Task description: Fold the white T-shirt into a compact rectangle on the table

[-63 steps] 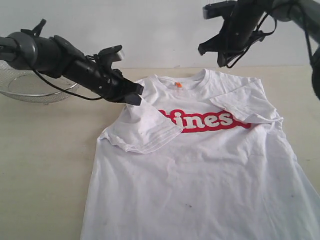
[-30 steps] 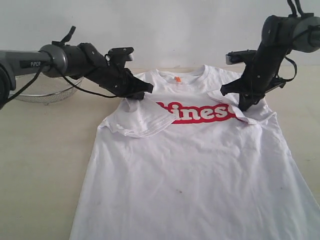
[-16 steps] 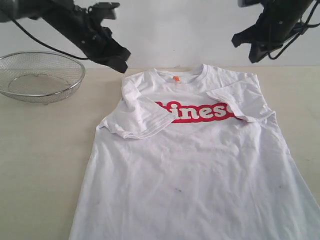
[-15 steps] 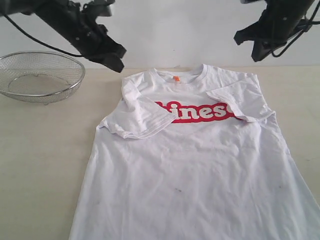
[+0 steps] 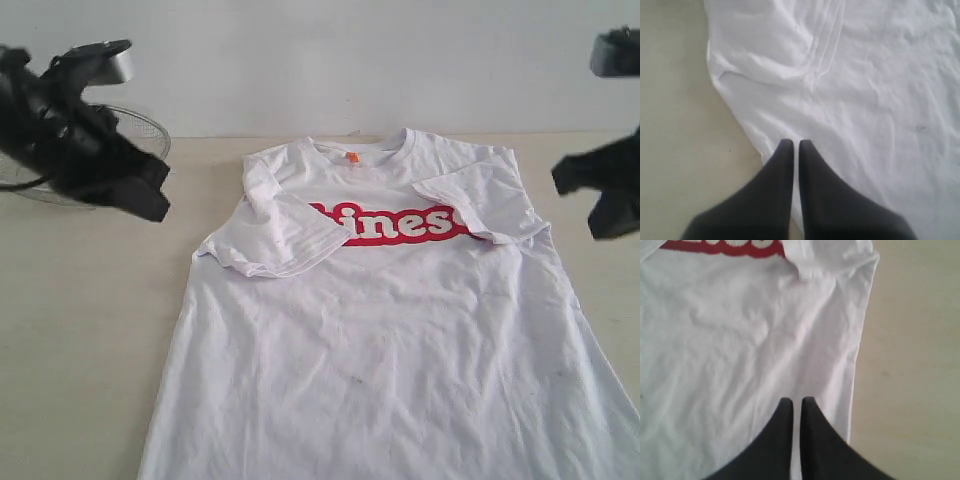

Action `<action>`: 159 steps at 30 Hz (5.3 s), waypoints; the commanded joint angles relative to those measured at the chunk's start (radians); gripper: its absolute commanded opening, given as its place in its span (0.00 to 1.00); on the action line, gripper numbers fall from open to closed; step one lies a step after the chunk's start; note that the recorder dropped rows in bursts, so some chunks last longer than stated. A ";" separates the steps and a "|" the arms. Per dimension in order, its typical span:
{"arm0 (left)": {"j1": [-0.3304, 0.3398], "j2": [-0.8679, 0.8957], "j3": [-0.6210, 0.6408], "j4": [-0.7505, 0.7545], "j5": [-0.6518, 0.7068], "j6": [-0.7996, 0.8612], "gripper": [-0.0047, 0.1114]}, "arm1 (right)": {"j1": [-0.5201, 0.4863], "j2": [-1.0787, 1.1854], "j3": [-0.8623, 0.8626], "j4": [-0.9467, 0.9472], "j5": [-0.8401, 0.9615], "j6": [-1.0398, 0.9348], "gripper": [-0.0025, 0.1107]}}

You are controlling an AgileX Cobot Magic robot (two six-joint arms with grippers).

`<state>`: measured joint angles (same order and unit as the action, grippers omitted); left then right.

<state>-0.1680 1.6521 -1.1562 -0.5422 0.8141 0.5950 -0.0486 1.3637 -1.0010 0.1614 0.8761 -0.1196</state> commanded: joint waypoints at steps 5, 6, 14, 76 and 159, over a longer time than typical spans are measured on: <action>-0.002 -0.338 0.633 -0.258 -0.418 -0.019 0.08 | -0.002 -0.169 0.459 0.006 -0.246 0.061 0.02; -0.002 -0.356 0.683 -0.278 -0.421 -0.019 0.08 | -0.002 -0.166 0.496 0.006 -0.271 0.070 0.02; -0.004 -0.341 0.798 -0.581 -0.392 0.163 0.08 | -0.002 -0.164 0.559 0.008 -0.318 0.095 0.02; -0.004 -0.161 0.806 -1.202 -0.283 0.966 0.08 | -0.407 0.195 0.432 0.017 0.095 -0.140 0.55; -0.004 -0.161 0.688 -1.202 -0.336 1.012 0.08 | -0.221 0.691 -0.542 0.797 -0.242 -0.626 0.02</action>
<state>-0.1680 1.4914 -0.4472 -1.7356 0.4921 1.6234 -0.2684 2.0151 -1.4704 0.9521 0.6221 -0.7556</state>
